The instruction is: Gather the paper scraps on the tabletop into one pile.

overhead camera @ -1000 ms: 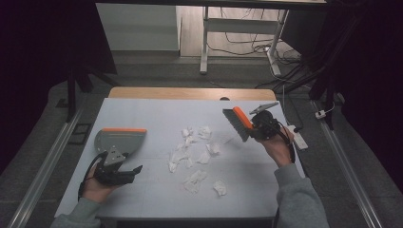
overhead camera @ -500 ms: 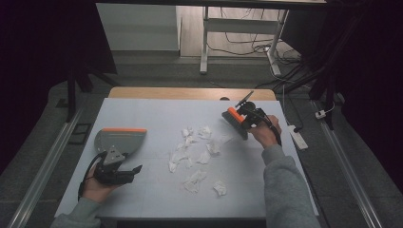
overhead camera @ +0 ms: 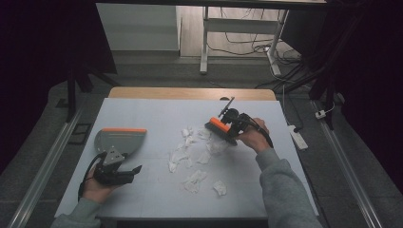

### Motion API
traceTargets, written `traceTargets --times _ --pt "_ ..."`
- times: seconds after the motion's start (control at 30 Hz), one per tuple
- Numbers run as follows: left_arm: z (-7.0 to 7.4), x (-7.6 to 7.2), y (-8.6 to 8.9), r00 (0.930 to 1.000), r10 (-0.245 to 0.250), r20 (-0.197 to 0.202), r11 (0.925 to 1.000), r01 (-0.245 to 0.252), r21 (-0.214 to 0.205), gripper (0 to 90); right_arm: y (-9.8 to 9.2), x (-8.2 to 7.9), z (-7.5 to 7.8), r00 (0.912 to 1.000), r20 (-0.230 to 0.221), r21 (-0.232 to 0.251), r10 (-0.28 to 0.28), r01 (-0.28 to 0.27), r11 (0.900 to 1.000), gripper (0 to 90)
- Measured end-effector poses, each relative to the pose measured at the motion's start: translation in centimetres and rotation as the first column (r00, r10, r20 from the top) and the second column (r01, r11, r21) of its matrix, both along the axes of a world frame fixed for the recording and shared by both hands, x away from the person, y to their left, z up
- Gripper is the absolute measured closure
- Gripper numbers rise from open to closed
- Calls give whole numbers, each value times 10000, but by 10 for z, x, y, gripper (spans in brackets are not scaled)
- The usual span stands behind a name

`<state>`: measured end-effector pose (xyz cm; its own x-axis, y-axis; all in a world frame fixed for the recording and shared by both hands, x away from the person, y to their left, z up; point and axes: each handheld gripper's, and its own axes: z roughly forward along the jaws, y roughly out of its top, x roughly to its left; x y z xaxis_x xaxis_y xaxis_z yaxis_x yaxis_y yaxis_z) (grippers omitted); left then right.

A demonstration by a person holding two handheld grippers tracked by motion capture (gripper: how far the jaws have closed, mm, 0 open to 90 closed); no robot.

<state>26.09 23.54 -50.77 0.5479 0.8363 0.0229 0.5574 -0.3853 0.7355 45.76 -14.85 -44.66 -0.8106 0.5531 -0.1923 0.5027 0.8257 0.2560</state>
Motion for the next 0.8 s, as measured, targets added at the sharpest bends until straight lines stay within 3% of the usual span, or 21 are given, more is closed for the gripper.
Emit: traceTargets --times 0.07,0.1,0.13,0.23,0.37,0.57,0.8 --pt "0 0 -1 10000 -16 -16 10000 16 -3 289 1 -8 3 9987 -324 506 390 -373 9980 697" --pt "0 0 -1 10000 -16 -16 10000 16 -3 290 1 -8 3 9987 -324 506 390 -373 9980 697" --pt "0 0 -1 10000 -22 -24 10000 22 12 290 -1 -14 10 9991 -181 1167 386 -362 9925 697" --pt "0 0 -2 10000 -35 -26 10000 35 21 290 -5 -12 21 9990 440 1509 56 -122 9885 696" --pt "-1 0 -3 10000 -74 -42 10000 74 33 290 -6 -4 29 9966 794 1713 -235 96 9852 696" --pt "-1 0 -2 10000 -48 -30 10000 48 -11 290 11 22 21 9921 1204 1221 -346 198 9923 696" --pt "-1 1 -1 10000 -76 -17 10000 75 -26 290 35 43 -3 9936 1086 124 310 -325 9994 696"
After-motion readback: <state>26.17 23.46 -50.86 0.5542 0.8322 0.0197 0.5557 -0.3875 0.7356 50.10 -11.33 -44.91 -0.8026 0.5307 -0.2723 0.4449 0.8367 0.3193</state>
